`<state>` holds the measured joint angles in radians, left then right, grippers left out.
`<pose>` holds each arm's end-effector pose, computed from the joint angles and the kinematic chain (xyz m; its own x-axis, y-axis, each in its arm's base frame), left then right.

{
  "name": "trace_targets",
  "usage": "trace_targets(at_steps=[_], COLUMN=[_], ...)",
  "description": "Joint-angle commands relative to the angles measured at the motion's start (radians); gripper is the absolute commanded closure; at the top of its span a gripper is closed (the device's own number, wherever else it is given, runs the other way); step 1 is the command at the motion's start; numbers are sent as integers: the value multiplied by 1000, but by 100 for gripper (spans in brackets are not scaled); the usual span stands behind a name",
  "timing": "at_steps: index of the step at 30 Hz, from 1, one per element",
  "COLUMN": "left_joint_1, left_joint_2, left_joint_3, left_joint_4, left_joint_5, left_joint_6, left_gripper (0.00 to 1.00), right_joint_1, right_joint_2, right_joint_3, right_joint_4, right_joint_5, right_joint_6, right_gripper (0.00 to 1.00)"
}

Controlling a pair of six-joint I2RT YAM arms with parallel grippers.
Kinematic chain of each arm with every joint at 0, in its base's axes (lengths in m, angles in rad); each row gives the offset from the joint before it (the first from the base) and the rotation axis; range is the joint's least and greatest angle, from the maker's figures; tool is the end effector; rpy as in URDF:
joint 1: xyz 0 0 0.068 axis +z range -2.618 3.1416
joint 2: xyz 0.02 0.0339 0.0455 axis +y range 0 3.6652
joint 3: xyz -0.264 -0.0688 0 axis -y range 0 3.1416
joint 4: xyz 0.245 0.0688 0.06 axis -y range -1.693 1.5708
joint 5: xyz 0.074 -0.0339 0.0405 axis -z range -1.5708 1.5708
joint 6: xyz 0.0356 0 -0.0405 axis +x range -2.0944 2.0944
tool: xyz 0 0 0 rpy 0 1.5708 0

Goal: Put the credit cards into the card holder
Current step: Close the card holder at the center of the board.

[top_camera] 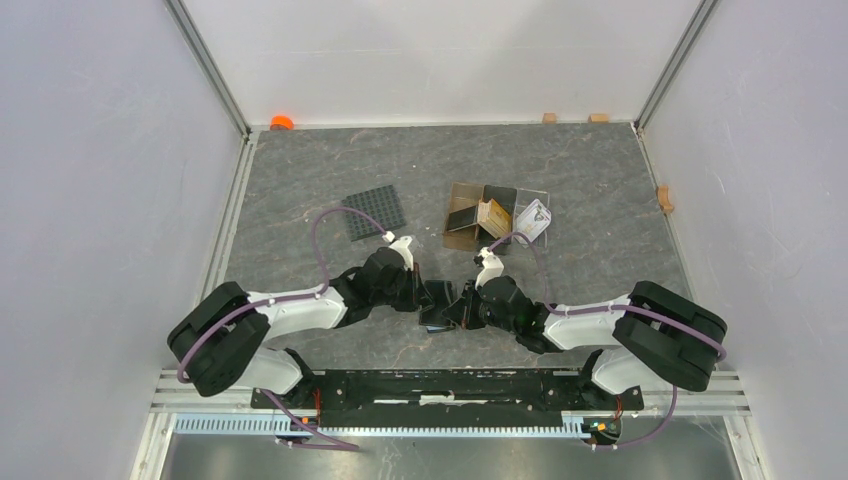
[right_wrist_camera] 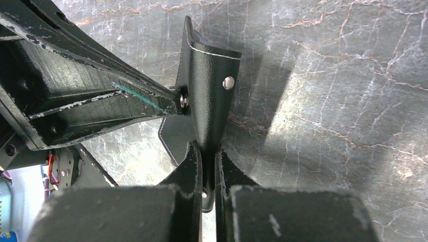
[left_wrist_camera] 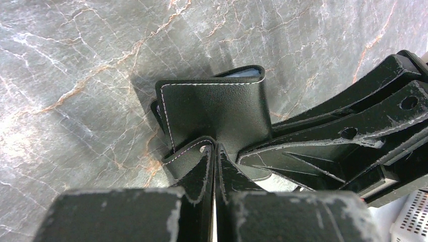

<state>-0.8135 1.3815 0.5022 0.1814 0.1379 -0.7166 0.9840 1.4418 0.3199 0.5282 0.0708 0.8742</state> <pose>0.1726 -0.1898 0.1521 -0.8532 -0.0445 -0.5197 0.3074 0.7621 -0.5699 0.1334 0.1961 0.1194 -0.8110 0.1622 -0.5622 -0.2745 0.7430 0.6104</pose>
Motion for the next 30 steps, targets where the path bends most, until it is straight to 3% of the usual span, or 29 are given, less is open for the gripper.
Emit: trace_targets(at_steps=[1, 17, 20, 23, 30], left_joint_1=[-7, -7, -7, -7, 7], left_joint_2=[59, 73, 22, -49, -208], left_joint_3=[33, 3, 39, 83, 177], left_joint_4=[95, 122, 71, -7, -271], left_joint_5=[9, 27, 26, 14, -97], left_joint_6=[19, 13, 50, 92, 159], left_gripper=[98, 98, 85, 66, 23], right_joint_1=[13, 13, 13, 13, 8], right_joint_2=[71, 62, 29, -27, -231], right_joint_3=[-18, -17, -19, -13, -3], right_joint_4=[-255, -265, -279, -320, -469], right_joint_5=[83, 91, 101, 126, 209], right_joint_6=[-117, -115, -121, -138, -187], right_gripper=[100, 100, 93, 80, 35])
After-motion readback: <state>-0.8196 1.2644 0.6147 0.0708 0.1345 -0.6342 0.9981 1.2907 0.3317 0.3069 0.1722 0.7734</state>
